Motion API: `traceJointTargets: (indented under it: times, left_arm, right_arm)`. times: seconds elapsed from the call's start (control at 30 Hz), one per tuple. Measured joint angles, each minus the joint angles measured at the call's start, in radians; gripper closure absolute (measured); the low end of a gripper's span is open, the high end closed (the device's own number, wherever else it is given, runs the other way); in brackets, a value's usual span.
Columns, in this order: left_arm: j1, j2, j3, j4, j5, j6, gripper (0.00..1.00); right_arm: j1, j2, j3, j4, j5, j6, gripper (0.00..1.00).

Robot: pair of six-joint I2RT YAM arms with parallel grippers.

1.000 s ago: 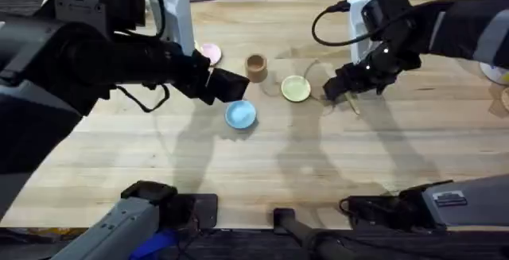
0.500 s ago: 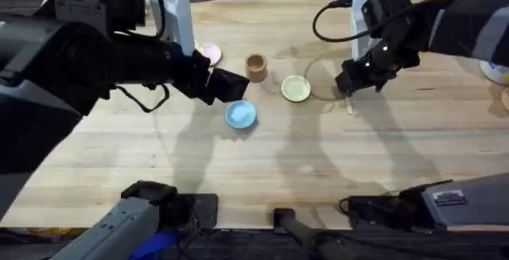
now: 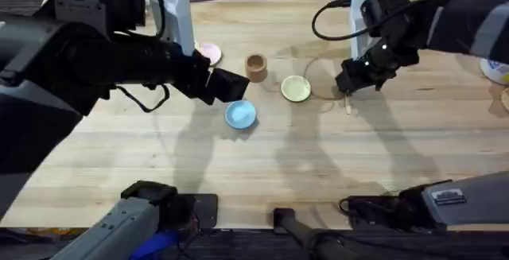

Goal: Pick up a utensil and set it on the pink plate, then put the other utensil in the container.

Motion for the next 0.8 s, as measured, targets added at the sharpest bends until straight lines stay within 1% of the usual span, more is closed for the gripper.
traceJointTargets:
  times: [0.2, 0.23, 0.5, 0.6, 0.8]
  left_arm:
    - [0.000, 0.000, 0.000, 0.000, 0.000, 0.000, 0.005]
    - [0.000, 0.000, 0.000, 0.000, 0.000, 0.000, 0.006]
    - [0.000, 0.000, 0.000, 0.000, 0.000, 0.000, 0.004]
    - [0.000, 0.000, 0.000, 0.000, 0.000, 0.000, 0.005]
    - [0.000, 0.000, 0.000, 0.000, 0.000, 0.000, 0.004]
  right_arm:
    - [0.000, 0.015, 0.044, -0.030, 0.000, -0.007, 0.970]
    - [0.000, 0.015, 0.094, -0.033, 0.000, -0.015, 0.970]
    - [0.012, 0.015, 0.262, -0.033, -0.001, -0.073, 0.970]
    - [0.027, 0.014, 0.328, -0.025, -0.034, -0.119, 0.970]
    - [0.046, 0.013, 0.419, 0.042, -0.146, -0.199, 0.970]
